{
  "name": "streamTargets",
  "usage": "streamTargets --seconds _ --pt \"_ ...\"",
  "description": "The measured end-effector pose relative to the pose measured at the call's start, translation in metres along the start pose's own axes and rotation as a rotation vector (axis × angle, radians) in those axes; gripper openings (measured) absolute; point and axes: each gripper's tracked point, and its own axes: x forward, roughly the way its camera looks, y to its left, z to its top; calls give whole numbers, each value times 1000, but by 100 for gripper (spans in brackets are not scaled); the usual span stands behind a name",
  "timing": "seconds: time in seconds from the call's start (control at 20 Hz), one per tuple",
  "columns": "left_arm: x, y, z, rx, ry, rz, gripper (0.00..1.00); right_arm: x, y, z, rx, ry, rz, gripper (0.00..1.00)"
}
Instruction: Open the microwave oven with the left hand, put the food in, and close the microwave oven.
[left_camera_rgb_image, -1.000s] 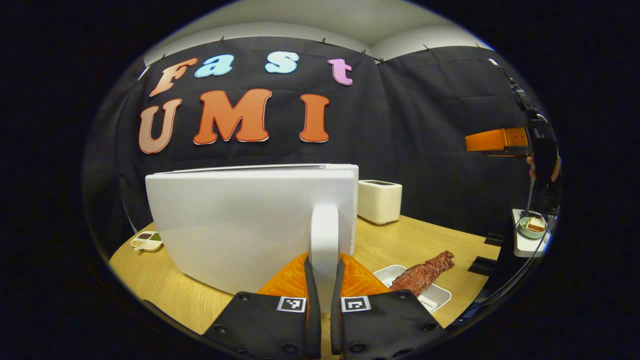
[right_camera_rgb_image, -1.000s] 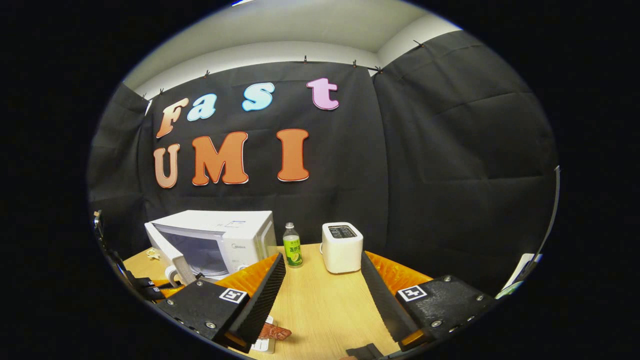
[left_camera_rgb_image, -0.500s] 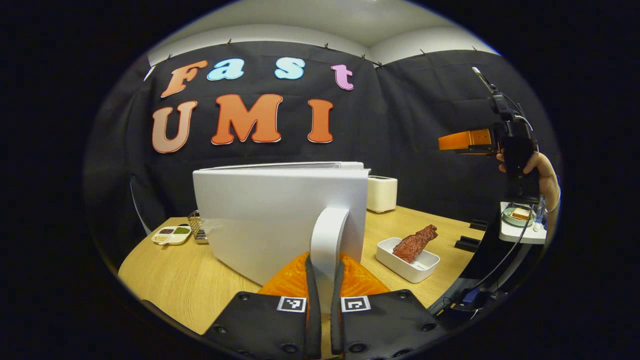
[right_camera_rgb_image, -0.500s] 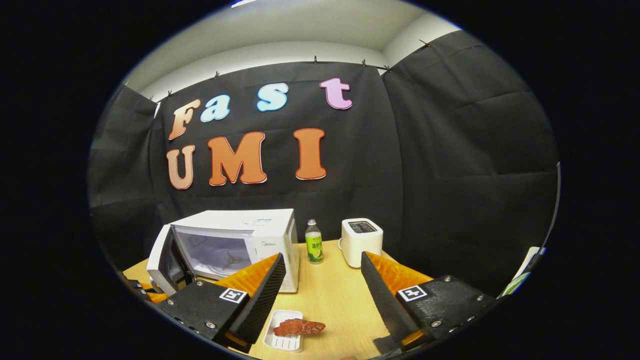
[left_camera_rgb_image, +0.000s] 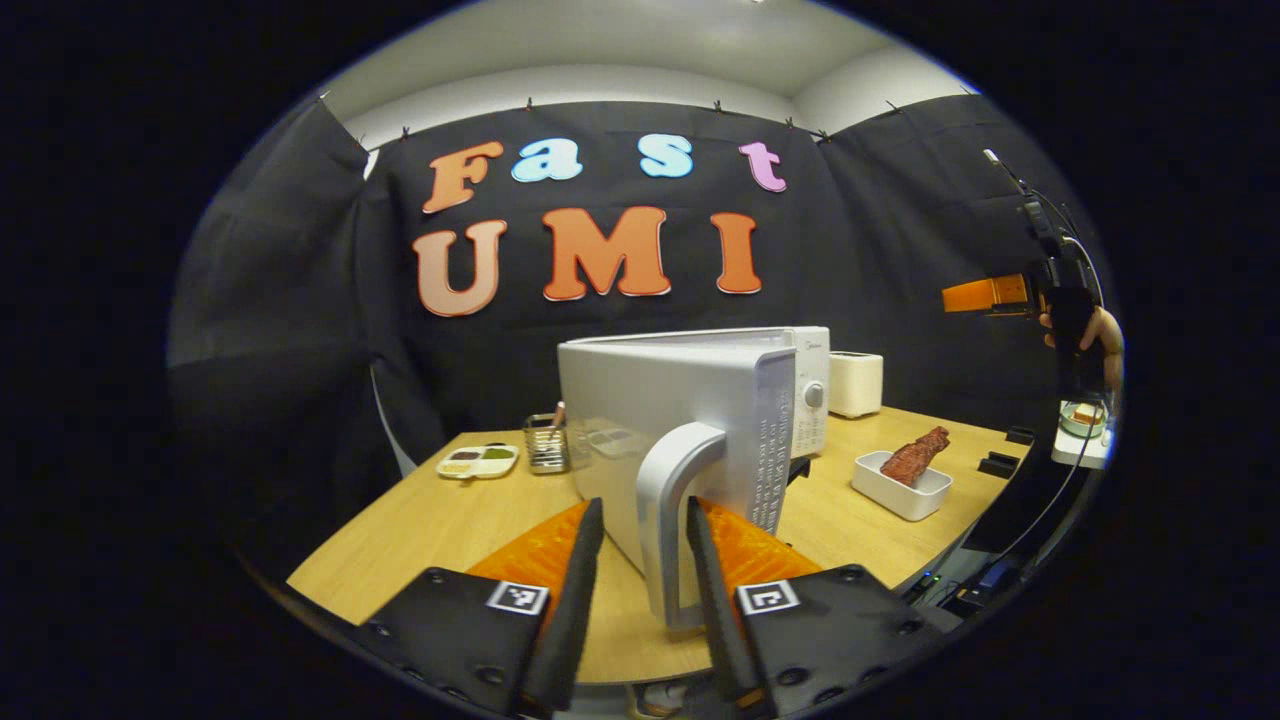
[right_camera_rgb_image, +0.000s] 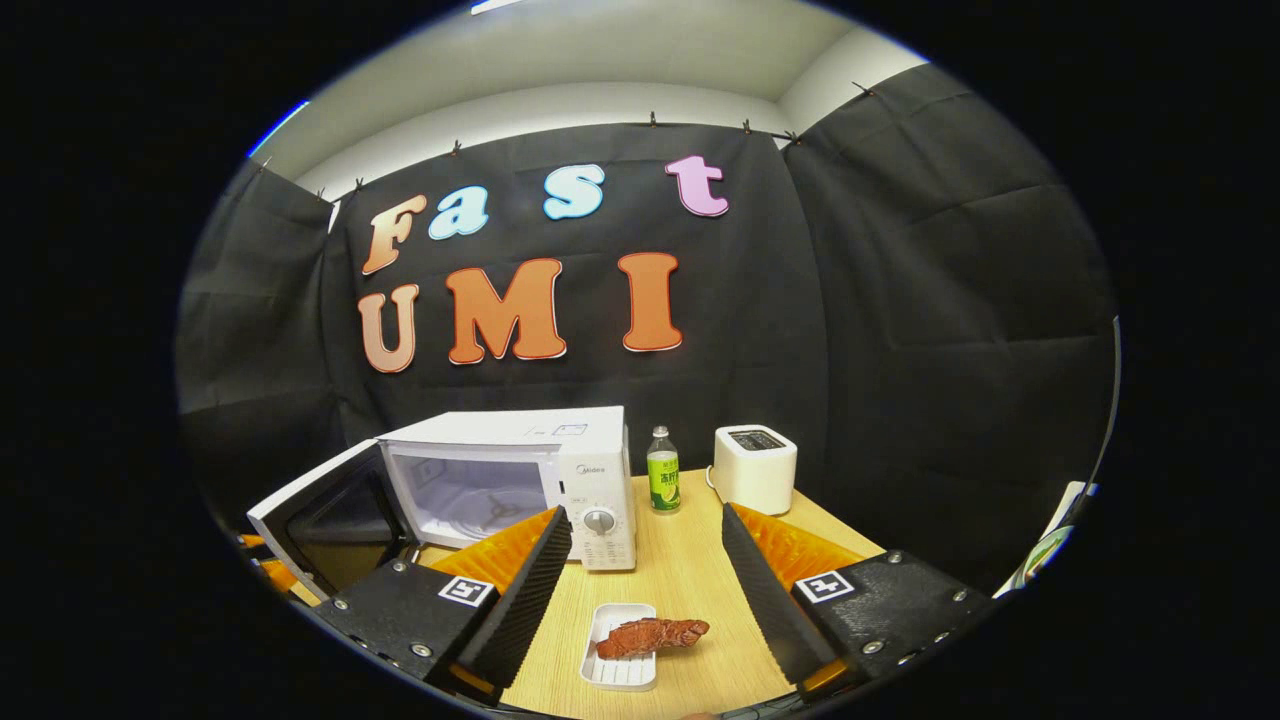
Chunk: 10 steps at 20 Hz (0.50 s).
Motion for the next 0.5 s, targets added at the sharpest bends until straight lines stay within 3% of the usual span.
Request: streamTargets --seconds 0.05,0.15,0.2,0.3,0.45,0.5 --pt "-12 6 2 -5 -15 16 66 -1 2 -5 4 7 3 94" --pt "-32 24 8 -3 -37 54 80 -2 6 -15 18 22 12 97" --pt "-39 35 14 5 -42 79 95 -1 6 -20 28 28 13 94" --pt "-46 52 19 0 -58 126 100 0 0 -29 56 36 3 94" --pt "-53 74 23 -40 -57 171 100 2 -7 -39 129 39 -16 94" --pt "-54 80 25 -57 -66 179 95 2 -11 -43 161 39 -22 94"
